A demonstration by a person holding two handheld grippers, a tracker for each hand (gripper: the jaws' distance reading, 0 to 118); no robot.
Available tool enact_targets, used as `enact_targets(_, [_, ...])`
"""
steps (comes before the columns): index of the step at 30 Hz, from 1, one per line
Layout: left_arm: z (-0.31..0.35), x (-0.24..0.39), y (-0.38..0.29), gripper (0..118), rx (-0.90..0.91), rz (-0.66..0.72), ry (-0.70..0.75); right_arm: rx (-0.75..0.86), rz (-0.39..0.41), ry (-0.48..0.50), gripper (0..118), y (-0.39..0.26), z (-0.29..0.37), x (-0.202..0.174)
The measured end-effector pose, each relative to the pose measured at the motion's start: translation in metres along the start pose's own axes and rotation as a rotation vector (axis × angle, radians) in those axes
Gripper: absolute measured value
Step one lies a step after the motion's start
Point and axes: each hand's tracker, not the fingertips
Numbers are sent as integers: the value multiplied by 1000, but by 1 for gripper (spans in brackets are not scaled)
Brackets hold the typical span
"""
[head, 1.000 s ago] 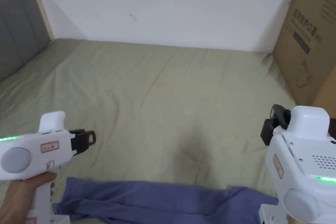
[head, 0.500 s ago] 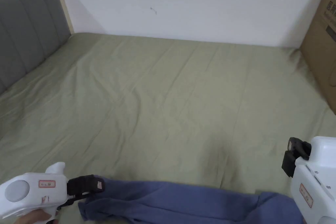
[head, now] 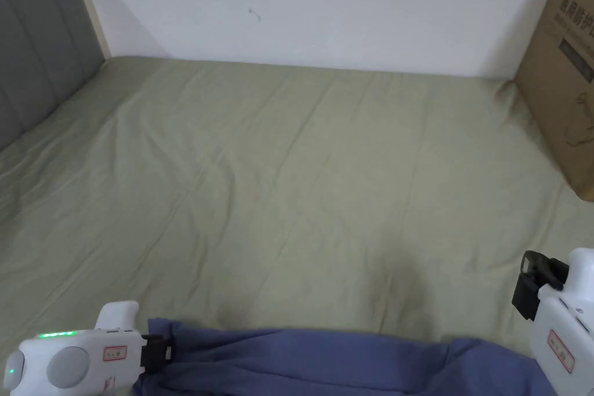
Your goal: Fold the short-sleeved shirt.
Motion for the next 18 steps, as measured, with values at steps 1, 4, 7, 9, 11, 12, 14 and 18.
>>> enact_targets(1, [4,4,1,12,9,-26,2,2,-3,2,0,0,0,0])
enact_targets(4, [28,10,9,11,53,-35,-15,6,-4,7,0,1,1,2])
enact_targets(7, [58,9,22,10,104,-39,-24,13,-7,13,0,3,1,4])
enact_targets(9, [73,4,31,10,114,-55,-7,20,-14,18,0,6,1,4])
enact_targets(11, [84,1,36,10,132,-78,72,28,-20,23,0,9,1,4])
enact_targets(12, [87,-5,39,10,127,-69,117,32,-22,25,0,10,2,5])
enact_targets(14, [91,-24,44,10,109,-27,170,43,-25,33,0,12,5,6])
enact_targets(18, [96,-31,42,10,87,13,204,56,-27,35,0,13,11,12])
